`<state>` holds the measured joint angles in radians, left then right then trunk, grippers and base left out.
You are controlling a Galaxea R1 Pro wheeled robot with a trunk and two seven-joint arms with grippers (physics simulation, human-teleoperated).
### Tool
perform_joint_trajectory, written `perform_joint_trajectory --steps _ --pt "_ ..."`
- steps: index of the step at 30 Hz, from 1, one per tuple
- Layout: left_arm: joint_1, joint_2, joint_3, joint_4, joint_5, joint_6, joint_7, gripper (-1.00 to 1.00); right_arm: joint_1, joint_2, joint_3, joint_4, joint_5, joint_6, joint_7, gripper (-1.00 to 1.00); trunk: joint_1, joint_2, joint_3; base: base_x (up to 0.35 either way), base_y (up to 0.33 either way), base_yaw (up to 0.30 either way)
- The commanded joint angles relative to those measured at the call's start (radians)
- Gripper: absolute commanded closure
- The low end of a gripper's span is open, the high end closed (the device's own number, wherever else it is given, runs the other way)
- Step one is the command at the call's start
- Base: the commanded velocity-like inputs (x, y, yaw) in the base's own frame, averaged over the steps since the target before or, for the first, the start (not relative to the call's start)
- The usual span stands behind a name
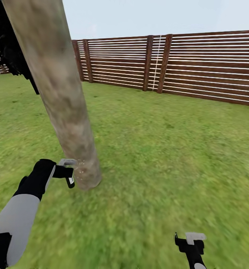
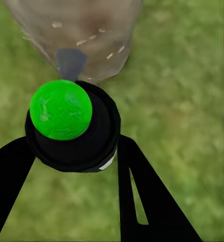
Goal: In the garden, pick up the pesticide atomizer on the floor and spray pesticide onto both trees until each tree trunk is fully covered.
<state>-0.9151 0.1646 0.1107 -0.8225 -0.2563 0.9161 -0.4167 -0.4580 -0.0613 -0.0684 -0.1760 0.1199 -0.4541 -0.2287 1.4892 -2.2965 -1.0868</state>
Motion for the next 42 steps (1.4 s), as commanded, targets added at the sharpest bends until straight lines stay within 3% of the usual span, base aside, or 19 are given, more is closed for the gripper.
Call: perform_joint_trajectory --steps 1,8,24,42 --pt "-0.001 0.000 0.003 -0.001 -0.010 0.004 -0.010 1.00 -0.001 0.000 -0.007 0.001 0.010 -0.002 -0.003 -1.00 0.000 0.000 -0.001 -0.204 -0.229 0.000" --pt "-0.001 0.002 0.007 -0.003 -0.009 0.004 -0.009 1.00 -0.001 0.000 -0.008 0.001 0.010 -0.003 -0.003 -1.00 0.000 0.000 -0.001 -0.191 -0.224 0.000" --pt "-0.001 0.008 0.010 -0.003 -0.012 0.002 -0.002 1.00 -0.001 0.001 -0.007 0.000 0.010 -0.003 -0.003 -1.00 0.000 0.000 -0.001 -0.004 -0.275 0.004" --pt "-0.001 0.006 0.014 -0.004 -0.013 0.001 0.023 1.00 -0.001 0.001 -0.007 0.000 0.010 -0.002 -0.004 -1.00 0.000 0.000 -0.001 0.084 -0.274 0.219"
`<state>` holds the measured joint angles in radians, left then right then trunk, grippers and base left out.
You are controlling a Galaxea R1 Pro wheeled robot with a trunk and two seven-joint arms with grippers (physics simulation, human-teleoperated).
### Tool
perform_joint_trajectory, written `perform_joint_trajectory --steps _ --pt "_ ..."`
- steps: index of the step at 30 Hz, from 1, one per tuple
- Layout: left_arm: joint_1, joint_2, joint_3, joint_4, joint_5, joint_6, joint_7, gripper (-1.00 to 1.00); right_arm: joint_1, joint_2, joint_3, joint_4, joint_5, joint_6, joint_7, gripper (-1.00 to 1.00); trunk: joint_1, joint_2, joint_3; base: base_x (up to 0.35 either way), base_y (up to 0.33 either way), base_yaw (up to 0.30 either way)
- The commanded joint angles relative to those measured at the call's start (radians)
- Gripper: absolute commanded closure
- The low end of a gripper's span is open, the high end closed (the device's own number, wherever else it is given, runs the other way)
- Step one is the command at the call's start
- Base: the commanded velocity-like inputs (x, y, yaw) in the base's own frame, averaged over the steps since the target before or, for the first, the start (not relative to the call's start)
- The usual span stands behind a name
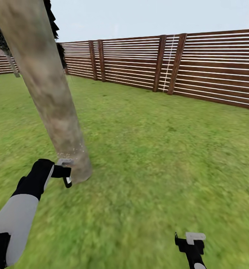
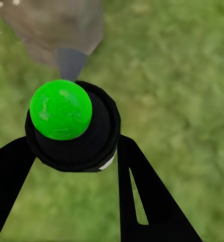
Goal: In the garden, pick up the pesticide atomizer on the floor and spray pesticide onto both trees until each tree trunk is fully covered.
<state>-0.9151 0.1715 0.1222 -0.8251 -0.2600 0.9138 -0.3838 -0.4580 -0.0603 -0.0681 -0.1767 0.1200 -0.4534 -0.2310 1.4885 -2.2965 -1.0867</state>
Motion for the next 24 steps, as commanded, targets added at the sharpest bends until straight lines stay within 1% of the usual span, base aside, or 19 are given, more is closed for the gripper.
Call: perform_joint_trajectory --steps 1,7,9,11,12,13,14,16,17,19,20,21,22,24 --pt "-0.001 0.001 0.003 -0.001 -0.008 0.004 -0.005 1.00 -0.001 0.000 -0.007 0.001 0.010 -0.003 -0.002 -1.00 0.000 0.000 -0.001 0.236 -0.251 0.015" --pt "-0.001 -0.006 0.004 -0.002 -0.008 0.002 0.004 1.00 0.000 -0.001 -0.008 0.001 0.010 -0.003 -0.002 -1.00 0.000 0.000 -0.001 0.188 -0.249 0.002" --pt "-0.001 -0.004 0.005 -0.002 -0.008 0.002 0.004 1.00 -0.001 -0.001 -0.008 0.000 0.010 -0.003 -0.002 -1.00 0.000 0.000 -0.001 0.161 -0.253 0.000" --pt "-0.001 0.012 0.005 -0.001 -0.010 0.001 0.003 1.00 -0.001 -0.001 -0.008 0.001 0.010 -0.003 -0.002 -1.00 0.000 0.000 -0.001 0.150 -0.255 0.000" --pt "0.000 0.058 0.004 0.001 -0.011 0.002 0.003 1.00 -0.001 -0.001 -0.008 0.000 0.010 -0.002 -0.002 -1.00 0.000 0.000 -0.001 0.064 -0.273 0.089" --pt "0.000 0.055 0.003 0.000 -0.010 0.002 0.004 1.00 -0.001 0.000 -0.008 0.000 0.010 -0.002 -0.002 -1.00 0.000 0.000 -0.001 0.021 -0.278 0.216" --pt "0.000 0.047 0.004 0.000 -0.008 0.003 0.005 1.00 -0.001 0.000 -0.007 0.000 0.010 -0.002 -0.002 -1.00 0.000 0.000 -0.001 0.066 -0.280 0.262" --pt "0.000 0.042 0.006 0.000 -0.008 0.003 0.016 1.00 -0.001 0.000 -0.007 0.001 0.010 -0.002 -0.002 -1.00 0.000 0.000 -0.001 0.110 -0.280 0.271" --pt "0.000 0.049 0.018 0.002 -0.008 0.003 0.034 1.00 -0.001 0.000 -0.007 0.001 0.010 -0.002 -0.002 -1.00 0.000 0.000 -0.001 0.151 -0.276 0.276" --pt "0.012 0.066 0.089 0.002 -0.009 0.000 0.070 1.00 -0.001 0.000 -0.007 0.001 0.010 -0.002 -0.002 -1.00 0.000 0.000 -0.001 0.163 -0.273 0.278" --pt "0.021 0.070 0.105 0.002 -0.010 0.000 0.075 1.00 -0.001 0.000 -0.007 0.001 0.010 -0.002 -0.002 -1.00 0.000 0.000 -0.001 0.167 -0.271 0.278" --pt "0.030 0.072 0.117 0.002 -0.010 -0.001 0.080 1.00 -0.001 0.000 -0.007 0.002 0.010 -0.002 -0.002 -1.00 0.000 0.000 -0.001 0.168 -0.271 0.278" --pt "0.037 0.070 0.119 0.002 -0.010 -0.001 0.083 1.00 -0.001 0.000 -0.007 0.002 0.010 -0.002 -0.002 -1.00 0.000 0.000 -0.001 0.169 -0.270 0.249" --pt "0.041 0.054 0.106 0.007 -0.007 -0.001 0.085 1.00 -0.001 0.000 -0.007 0.002 0.010 -0.002 -0.002 -1.00 0.000 0.000 -0.001 0.170 -0.270 0.118"
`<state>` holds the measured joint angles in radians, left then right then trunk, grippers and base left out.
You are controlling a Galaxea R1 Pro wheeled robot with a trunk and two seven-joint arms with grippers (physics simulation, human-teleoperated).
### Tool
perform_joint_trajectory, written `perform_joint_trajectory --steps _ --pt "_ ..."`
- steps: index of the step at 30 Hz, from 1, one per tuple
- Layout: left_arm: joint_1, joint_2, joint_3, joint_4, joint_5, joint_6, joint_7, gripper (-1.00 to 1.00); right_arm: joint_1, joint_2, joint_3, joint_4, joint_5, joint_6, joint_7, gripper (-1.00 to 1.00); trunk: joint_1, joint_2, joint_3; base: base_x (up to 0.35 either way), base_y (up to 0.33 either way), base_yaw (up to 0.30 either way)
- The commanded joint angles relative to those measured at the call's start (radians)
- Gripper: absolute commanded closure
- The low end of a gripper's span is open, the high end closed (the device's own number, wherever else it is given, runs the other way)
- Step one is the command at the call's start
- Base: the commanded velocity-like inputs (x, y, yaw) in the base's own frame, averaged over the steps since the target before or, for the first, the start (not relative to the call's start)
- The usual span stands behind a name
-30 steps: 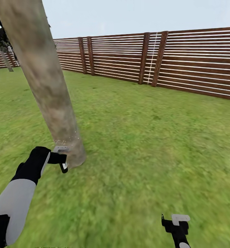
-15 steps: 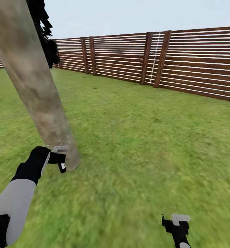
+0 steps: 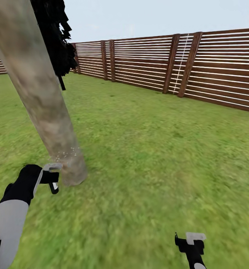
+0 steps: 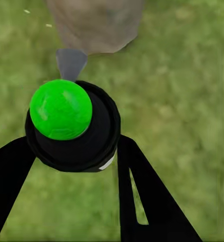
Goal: In the garden, pick up the pesticide atomizer on the floor and spray pesticide onto both trees until each tree trunk is fully covered.
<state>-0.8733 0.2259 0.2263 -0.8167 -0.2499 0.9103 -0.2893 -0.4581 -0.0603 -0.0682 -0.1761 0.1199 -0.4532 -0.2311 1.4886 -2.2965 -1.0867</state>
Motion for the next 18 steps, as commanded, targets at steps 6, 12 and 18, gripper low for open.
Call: perform_joint_trajectory --steps 6,12,18 --pt "0.001 -0.106 -0.025 0.004 -0.024 -0.002 -0.005 1.00 -0.001 0.000 -0.007 0.000 0.010 -0.002 -0.002 -1.00 0.000 0.000 -0.001 0.195 -0.245 0.015" --pt "0.048 0.009 -0.019 0.006 -0.024 -0.040 -0.003 1.00 -0.001 0.000 -0.007 0.001 0.010 -0.002 -0.002 -1.00 0.000 0.000 -0.001 0.128 -0.095 0.000" --pt "0.095 -0.027 -0.017 0.008 -0.015 -0.073 0.036 1.00 -0.001 0.000 -0.007 0.001 0.010 -0.002 -0.002 -1.00 0.000 0.000 -0.001 0.004 -0.002 0.127"
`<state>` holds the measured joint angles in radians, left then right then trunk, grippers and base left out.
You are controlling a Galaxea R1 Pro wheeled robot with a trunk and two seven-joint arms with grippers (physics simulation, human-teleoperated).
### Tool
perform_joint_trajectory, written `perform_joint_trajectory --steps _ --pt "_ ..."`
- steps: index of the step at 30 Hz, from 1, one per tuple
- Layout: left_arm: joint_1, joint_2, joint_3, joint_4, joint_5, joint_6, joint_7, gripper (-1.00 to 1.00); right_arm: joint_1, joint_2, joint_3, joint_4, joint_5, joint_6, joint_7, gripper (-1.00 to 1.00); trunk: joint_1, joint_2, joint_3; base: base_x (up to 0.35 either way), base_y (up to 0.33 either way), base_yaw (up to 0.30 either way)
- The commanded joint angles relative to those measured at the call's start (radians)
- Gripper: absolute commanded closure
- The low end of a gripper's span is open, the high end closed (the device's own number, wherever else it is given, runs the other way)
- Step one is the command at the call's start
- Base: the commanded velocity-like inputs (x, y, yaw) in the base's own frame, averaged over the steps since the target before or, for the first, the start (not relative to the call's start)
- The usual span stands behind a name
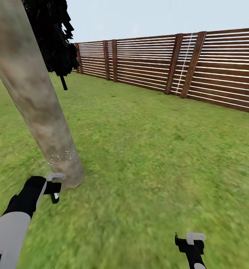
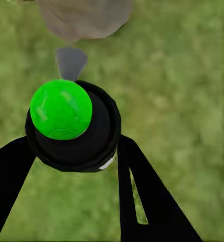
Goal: In the garden, pick up the pesticide atomizer on the floor and spray pesticide onto both trees until each tree trunk is fully covered.
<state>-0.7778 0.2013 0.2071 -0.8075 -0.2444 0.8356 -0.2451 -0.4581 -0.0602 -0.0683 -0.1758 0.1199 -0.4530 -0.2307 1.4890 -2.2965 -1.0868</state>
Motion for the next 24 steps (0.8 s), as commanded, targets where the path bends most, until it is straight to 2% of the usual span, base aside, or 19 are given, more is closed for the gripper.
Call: perform_joint_trajectory --steps 1,2,3,4,5,7,8,10,12,15,19,20,23,24 --pt "0.000 -0.048 0.003 -0.001 -0.022 -0.025 0.021 1.00 -0.001 0.000 -0.007 0.001 0.011 -0.003 -0.002 -1.00 0.000 0.000 -0.001 0.000 0.000 0.271" --pt "0.000 -0.084 0.002 -0.001 -0.023 -0.040 0.060 1.00 -0.001 0.000 -0.007 0.001 0.011 -0.003 -0.002 -1.00 0.000 0.000 -0.001 0.000 0.000 0.275" --pt "0.001 -0.104 0.002 -0.001 -0.022 -0.049 0.102 1.00 -0.001 0.000 -0.007 0.001 0.011 -0.003 -0.002 -1.00 0.000 0.000 -0.001 0.000 0.000 0.276" --pt "0.003 -0.111 0.006 0.000 -0.021 -0.053 0.129 1.00 -0.001 0.000 -0.007 0.001 0.011 -0.003 -0.002 -1.00 0.000 0.000 -0.001 0.000 0.000 0.277" --pt "0.014 -0.105 0.032 0.000 -0.020 -0.056 0.144 1.00 -0.001 0.000 -0.007 0.001 0.011 -0.003 -0.002 -1.00 0.000 0.000 -0.001 0.000 0.000 0.278" --pt "0.024 -0.071 0.109 -0.001 -0.016 -0.060 0.148 1.00 -0.001 0.000 -0.007 0.001 0.011 -0.003 -0.002 -1.00 0.000 0.000 -0.001 0.000 0.000 0.277" --pt "0.026 -0.059 0.134 -0.001 -0.015 -0.064 0.149 1.00 -0.001 0.000 -0.007 0.000 0.011 -0.003 -0.002 -1.00 0.000 0.000 -0.001 0.000 0.000 0.235" --pt "0.028 -0.050 0.153 -0.001 -0.019 -0.076 0.150 1.00 -0.001 0.000 -0.007 0.000 0.011 -0.003 -0.002 -1.00 0.000 0.000 -0.001 0.000 0.000 0.094" --pt "0.029 -0.058 0.153 0.018 -0.017 -0.079 0.150 1.00 -0.001 0.000 -0.007 0.001 0.011 -0.003 -0.002 -1.00 0.000 0.000 -0.001 0.085 0.000 0.017" --pt "0.025 -0.079 0.148 0.118 -0.018 -0.081 0.150 1.00 0.000 0.000 -0.007 0.001 0.011 -0.003 -0.001 -1.00 0.000 0.000 -0.001 0.283 0.000 0.003" --pt "0.019 -0.088 0.147 0.136 -0.017 -0.077 0.149 1.00 -0.001 0.000 -0.007 0.001 0.011 -0.003 -0.001 -1.00 0.000 0.000 -0.001 0.316 0.000 0.000" --pt "0.022 -0.115 0.139 0.137 -0.019 -0.076 0.149 1.00 -0.001 0.000 -0.007 0.001 0.011 -0.003 -0.001 -1.00 0.000 0.000 -0.001 0.066 0.000 0.000" --pt "0.026 -0.140 0.042 0.138 -0.017 -0.071 0.150 1.00 -0.001 0.002 -0.007 0.001 0.011 -0.003 -0.001 -1.00 0.000 0.000 -0.001 0.016 0.000 0.093" --pt "0.026 -0.150 0.026 0.138 -0.016 -0.071 0.149 1.00 -0.001 0.002 -0.007 0.001 0.011 -0.003 -0.001 -1.00 0.000 0.000 -0.001 0.004 0.000 0.228"
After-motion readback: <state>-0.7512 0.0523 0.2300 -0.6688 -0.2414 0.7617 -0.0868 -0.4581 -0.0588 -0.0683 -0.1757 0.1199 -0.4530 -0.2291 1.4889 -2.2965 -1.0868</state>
